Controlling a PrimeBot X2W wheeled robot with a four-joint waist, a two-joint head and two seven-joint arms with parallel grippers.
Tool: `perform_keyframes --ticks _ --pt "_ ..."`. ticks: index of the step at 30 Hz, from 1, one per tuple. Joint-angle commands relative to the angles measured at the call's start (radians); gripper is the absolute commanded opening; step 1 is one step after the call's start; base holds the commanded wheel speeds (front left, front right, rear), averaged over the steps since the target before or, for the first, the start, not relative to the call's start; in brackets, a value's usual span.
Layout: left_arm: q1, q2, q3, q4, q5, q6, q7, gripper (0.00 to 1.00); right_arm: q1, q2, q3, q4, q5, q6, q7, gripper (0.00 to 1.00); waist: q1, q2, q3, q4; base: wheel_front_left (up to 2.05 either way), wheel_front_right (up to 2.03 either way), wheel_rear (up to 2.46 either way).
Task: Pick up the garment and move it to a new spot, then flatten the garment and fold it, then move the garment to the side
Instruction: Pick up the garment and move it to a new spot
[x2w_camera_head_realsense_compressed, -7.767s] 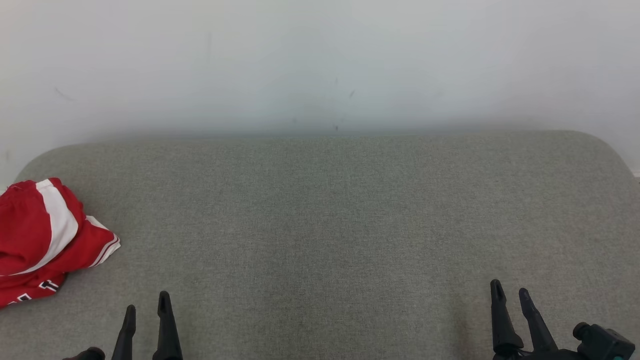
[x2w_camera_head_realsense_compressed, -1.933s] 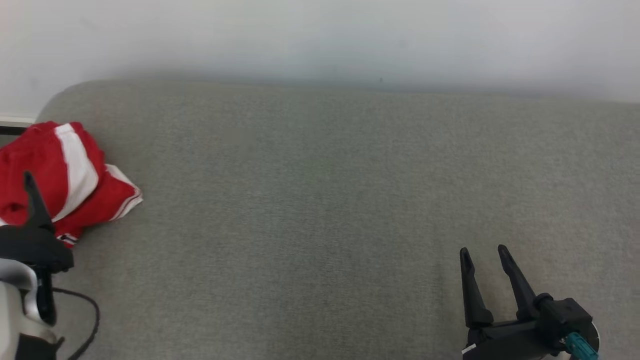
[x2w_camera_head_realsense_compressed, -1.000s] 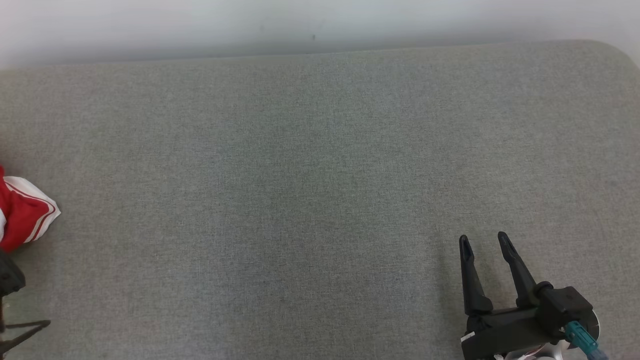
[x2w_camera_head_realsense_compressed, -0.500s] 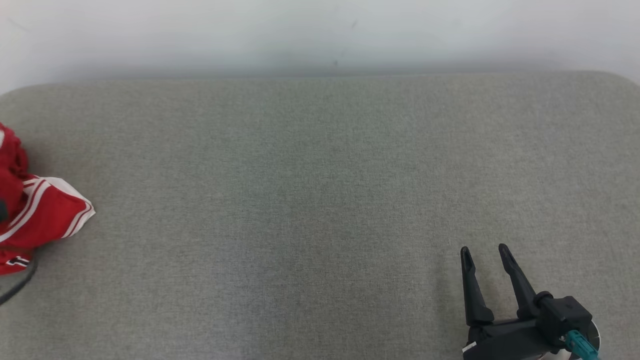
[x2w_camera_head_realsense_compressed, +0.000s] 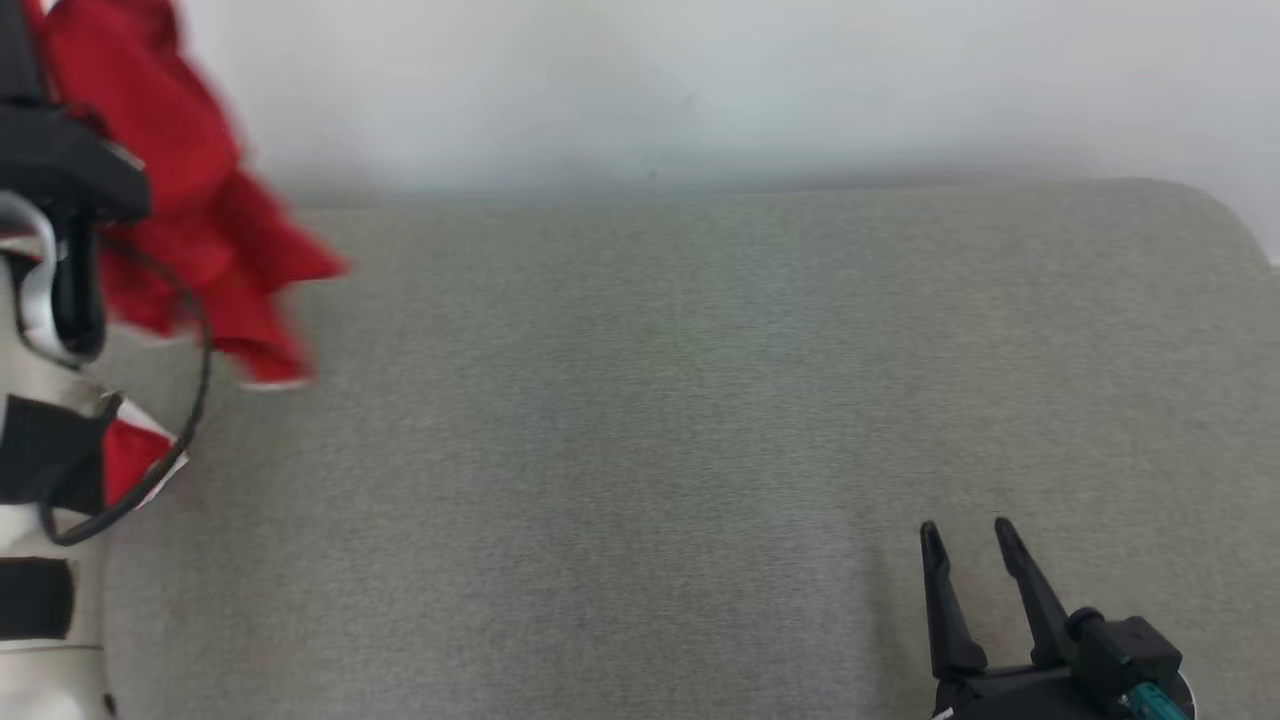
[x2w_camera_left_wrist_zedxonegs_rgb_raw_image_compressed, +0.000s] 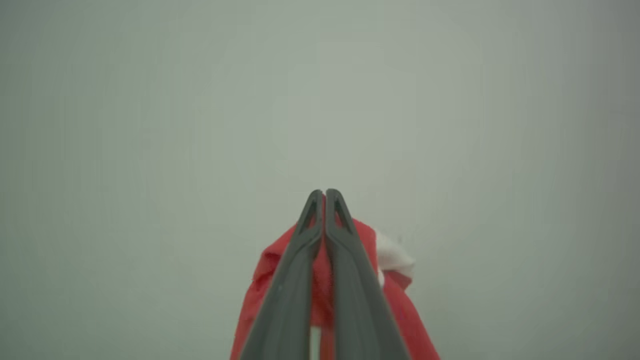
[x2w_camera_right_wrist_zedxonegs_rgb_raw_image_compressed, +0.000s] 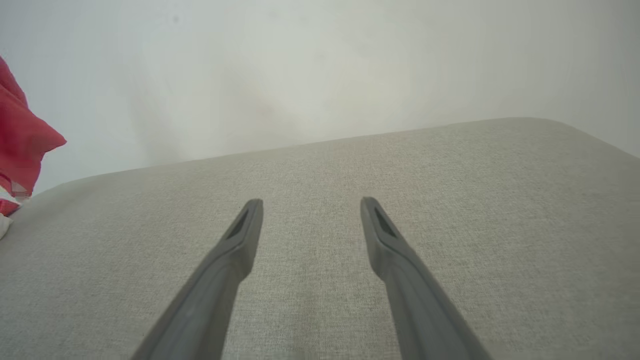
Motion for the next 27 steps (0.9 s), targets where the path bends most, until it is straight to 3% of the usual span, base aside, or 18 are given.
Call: perform_keyframes --ticks 1,9,15,21,27 --pt "-0.011 -0.024 -0.021 -0.076 -0.027 0.002 0.027 0.00 0.012 -0.001 0.009 0.005 0.012 -0.002 -0.002 1.00 0.0000 0.0001 -0.013 -0.048 0.00 0.00 0.00" --pt "0.043 -0.129 -0.108 -0.291 -0.090 0.002 0.116 0.00 0.006 -0.001 0.015 0.008 0.036 -0.002 -0.002 1.00 0.0000 0.0001 -0.004 -0.163 0.00 0.00 0.00" --pt "0.129 -0.196 -0.156 -0.360 -0.113 0.006 0.145 0.00 0.012 -0.001 0.017 0.013 0.041 -0.002 -0.002 1.00 0.0000 0.0001 0.008 -0.235 0.00 0.00 0.00" --pt "0.264 -0.235 -0.236 -0.322 -0.142 0.004 0.135 0.00 0.017 -0.001 0.016 0.016 0.039 -0.002 -0.002 1.00 0.0000 0.0001 0.017 -0.259 0.00 0.00 0.00" --pt "0.392 -0.254 -0.332 -0.177 -0.167 0.002 0.100 0.00 -0.002 -0.001 0.030 0.018 0.040 -0.002 -0.002 1.00 0.0000 0.0001 0.015 -0.267 0.00 0.00 0.00"
